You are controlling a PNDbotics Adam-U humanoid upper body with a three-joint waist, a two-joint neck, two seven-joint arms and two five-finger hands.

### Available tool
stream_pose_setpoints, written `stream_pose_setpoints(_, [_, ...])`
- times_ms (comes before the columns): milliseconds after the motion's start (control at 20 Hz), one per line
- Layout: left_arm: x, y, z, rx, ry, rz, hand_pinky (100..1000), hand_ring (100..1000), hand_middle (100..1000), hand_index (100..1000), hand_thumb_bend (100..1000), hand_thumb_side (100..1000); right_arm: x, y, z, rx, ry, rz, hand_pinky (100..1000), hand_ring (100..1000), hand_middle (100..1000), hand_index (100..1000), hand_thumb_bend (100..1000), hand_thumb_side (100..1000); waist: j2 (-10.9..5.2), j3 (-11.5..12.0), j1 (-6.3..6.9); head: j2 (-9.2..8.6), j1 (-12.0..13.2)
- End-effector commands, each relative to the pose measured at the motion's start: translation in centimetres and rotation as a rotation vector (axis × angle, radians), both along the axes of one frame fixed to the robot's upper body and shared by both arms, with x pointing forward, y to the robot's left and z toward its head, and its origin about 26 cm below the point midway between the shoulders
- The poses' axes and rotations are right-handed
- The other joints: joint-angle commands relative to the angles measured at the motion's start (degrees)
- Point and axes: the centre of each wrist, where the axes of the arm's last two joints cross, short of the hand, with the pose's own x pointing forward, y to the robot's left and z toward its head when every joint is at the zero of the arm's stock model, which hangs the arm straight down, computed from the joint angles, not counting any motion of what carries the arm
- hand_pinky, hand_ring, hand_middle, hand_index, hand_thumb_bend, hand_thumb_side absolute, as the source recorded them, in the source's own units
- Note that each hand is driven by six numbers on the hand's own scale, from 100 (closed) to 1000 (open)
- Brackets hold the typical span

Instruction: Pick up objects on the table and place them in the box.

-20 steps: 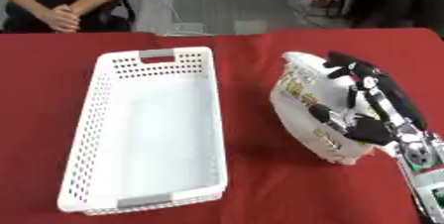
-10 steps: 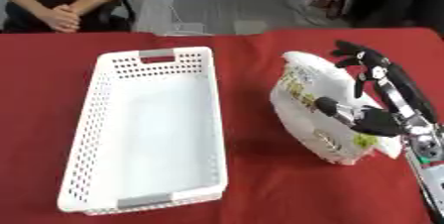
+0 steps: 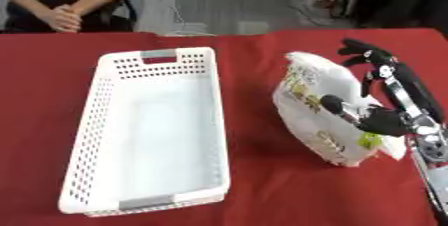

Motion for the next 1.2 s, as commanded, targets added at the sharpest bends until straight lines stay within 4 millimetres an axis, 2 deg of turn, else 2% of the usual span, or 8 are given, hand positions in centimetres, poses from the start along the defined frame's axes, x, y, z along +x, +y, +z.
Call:
stream_pose_setpoints(50, [-0.2,-0.1,0.8,0.019,-0.026,-0.007,770,769,718,691,291,960,0.4,-0.8,0.9,-0.029,-0.016,-0.035,318,749,803,968,692,771,-0.78,0.0,0.02,-0.62,-0.3])
stream_pose_setpoints(400, [-0.2,-0.1,0.8,0.018,-0.025,-0.006,771,769,718,690,290,961,1.0,-1.3,-0.3,-0.041,0.021,-0.067,319,749,804,968,693,765,-0.69,0.0,0.06,-0.57,-0.3])
stream_pose_setpoints(1200, [-0.2,-0.1,0.7,0.018,-0.023,-0.007,771,769,719,690,289,962,1.5,-1.5,-1.3,-0.119,0.085,-0.054,344,755,811,969,702,740,-0.68,0.1,0.05,-0.44,-0.3])
